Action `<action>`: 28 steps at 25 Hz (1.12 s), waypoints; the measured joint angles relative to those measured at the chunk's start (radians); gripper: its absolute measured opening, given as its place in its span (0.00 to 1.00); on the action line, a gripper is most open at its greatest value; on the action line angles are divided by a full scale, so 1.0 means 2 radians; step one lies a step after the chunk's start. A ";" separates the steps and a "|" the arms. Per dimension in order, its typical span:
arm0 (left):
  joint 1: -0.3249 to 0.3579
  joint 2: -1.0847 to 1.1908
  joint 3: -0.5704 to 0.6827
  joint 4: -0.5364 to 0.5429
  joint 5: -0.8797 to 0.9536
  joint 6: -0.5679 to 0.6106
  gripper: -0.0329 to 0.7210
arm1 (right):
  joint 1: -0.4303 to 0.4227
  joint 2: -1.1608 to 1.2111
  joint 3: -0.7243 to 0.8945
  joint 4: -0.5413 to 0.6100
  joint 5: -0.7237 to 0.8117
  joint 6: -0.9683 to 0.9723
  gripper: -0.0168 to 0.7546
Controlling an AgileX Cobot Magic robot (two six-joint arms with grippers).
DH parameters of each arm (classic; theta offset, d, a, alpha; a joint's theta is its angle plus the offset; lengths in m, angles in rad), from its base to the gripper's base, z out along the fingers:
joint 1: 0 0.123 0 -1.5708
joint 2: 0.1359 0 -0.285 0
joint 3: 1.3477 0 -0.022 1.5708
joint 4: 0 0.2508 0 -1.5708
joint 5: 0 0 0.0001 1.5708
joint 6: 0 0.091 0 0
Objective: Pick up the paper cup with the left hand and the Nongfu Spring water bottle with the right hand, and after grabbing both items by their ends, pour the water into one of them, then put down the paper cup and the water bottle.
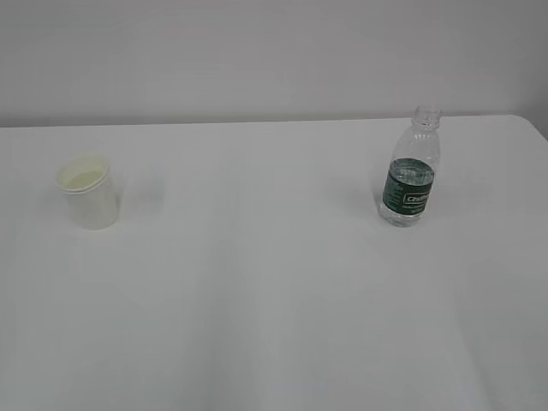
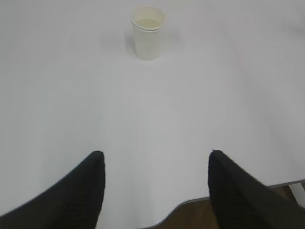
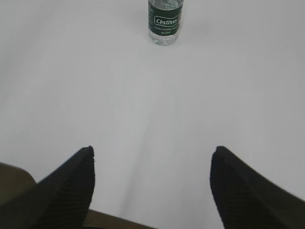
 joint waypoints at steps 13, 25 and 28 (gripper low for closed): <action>0.000 0.000 0.003 0.000 -0.001 0.000 0.68 | 0.000 0.000 -0.002 0.000 0.007 0.000 0.76; 0.000 0.000 0.003 0.000 -0.001 0.000 0.67 | 0.000 -0.057 -0.017 -0.030 0.097 0.020 0.76; 0.000 0.000 0.003 0.000 -0.001 0.000 0.66 | 0.000 -0.092 -0.014 -0.039 0.109 0.021 0.76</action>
